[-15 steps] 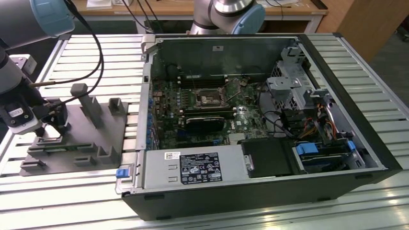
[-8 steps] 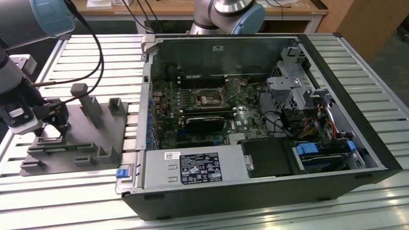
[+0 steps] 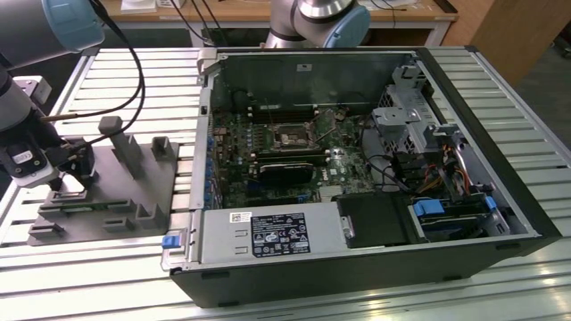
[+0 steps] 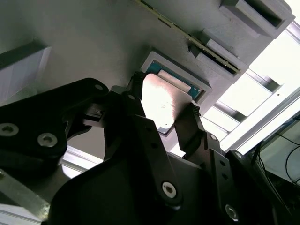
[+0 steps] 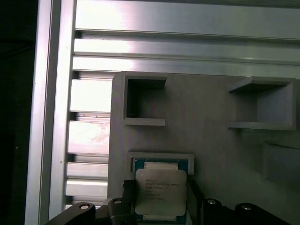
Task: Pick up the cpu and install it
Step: 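Pick up the cpu and move it towards the insertion slot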
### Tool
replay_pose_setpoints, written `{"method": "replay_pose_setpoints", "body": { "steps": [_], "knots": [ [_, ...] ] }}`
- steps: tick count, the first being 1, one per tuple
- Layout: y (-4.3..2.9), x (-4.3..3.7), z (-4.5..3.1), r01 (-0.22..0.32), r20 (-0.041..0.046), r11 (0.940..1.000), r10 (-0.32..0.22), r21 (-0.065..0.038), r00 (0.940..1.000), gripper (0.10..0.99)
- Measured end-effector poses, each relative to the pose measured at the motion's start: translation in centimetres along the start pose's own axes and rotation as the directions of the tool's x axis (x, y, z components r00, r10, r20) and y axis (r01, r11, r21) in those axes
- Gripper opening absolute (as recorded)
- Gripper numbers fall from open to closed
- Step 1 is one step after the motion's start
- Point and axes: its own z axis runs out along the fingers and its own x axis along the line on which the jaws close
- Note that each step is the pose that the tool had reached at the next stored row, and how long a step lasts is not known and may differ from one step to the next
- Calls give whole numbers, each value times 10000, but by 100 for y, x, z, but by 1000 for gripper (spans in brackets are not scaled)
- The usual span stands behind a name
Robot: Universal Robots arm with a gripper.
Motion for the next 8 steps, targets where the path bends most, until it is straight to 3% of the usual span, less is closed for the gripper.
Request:
{"method": "replay_pose_setpoints", "body": {
  "steps": [1,8],
  "knots": [
    [0,0,0,1,0,10000,-1,0,10000,525],
    [1,-1,-8,0,5,10000,0,-3,10000,525]
  ]
}}
